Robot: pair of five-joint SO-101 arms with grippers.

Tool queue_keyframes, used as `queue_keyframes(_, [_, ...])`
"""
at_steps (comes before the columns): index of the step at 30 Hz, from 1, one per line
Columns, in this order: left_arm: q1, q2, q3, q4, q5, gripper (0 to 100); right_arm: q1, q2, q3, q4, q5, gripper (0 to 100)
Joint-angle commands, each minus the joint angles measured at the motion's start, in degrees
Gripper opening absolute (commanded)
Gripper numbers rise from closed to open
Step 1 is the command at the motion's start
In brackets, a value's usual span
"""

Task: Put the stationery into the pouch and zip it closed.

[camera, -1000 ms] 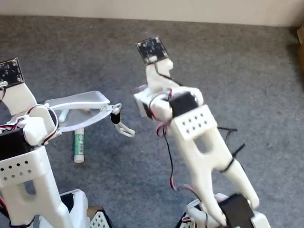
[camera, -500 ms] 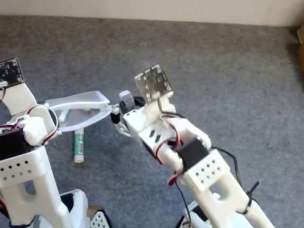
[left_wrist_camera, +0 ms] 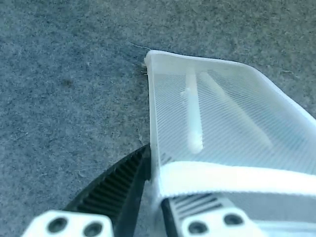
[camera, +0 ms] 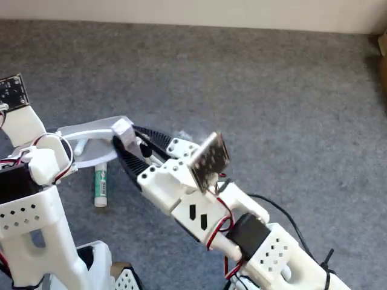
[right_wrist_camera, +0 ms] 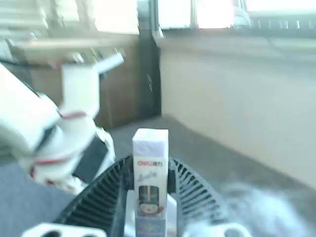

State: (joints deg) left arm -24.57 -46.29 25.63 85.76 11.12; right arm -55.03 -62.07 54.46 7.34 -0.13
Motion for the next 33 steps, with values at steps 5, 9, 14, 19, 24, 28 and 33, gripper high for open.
queue_keyframes(5, [-1.27,-0.22,-1.45,-1.14,-0.44,1,-5.32,0.22,0.84,-18.77,-0.18,0.5])
queue_keyframes(9, [-1.27,-0.22,-1.45,-1.14,-0.44,1,-4.97,7.34,0.66,-22.02,-0.18,0.5])
queue_keyframes(14, [-1.27,-0.22,-1.45,-1.14,-0.44,1,-4.09,16.92,0.92,-31.16,-0.18,0.5])
queue_keyframes(19, [-1.36,-0.22,-1.45,-1.14,-0.44,1,-1.98,24.84,1.01,-36.62,-0.18,0.5])
queue_keyframes(24, [-1.36,-0.22,-1.45,-1.14,-0.44,1,-1.63,29.14,1.19,-38.9,-0.18,0.5])
queue_keyframes(28, [-1.36,-0.22,-1.45,-1.14,-0.44,1,-1.63,31.25,1.27,-38.9,-0.18,0.9])
queue_keyframes(33, [-1.36,-0.22,-1.45,-1.14,-0.44,1,-1.89,30.11,3.91,-38.9,-0.18,1.1])
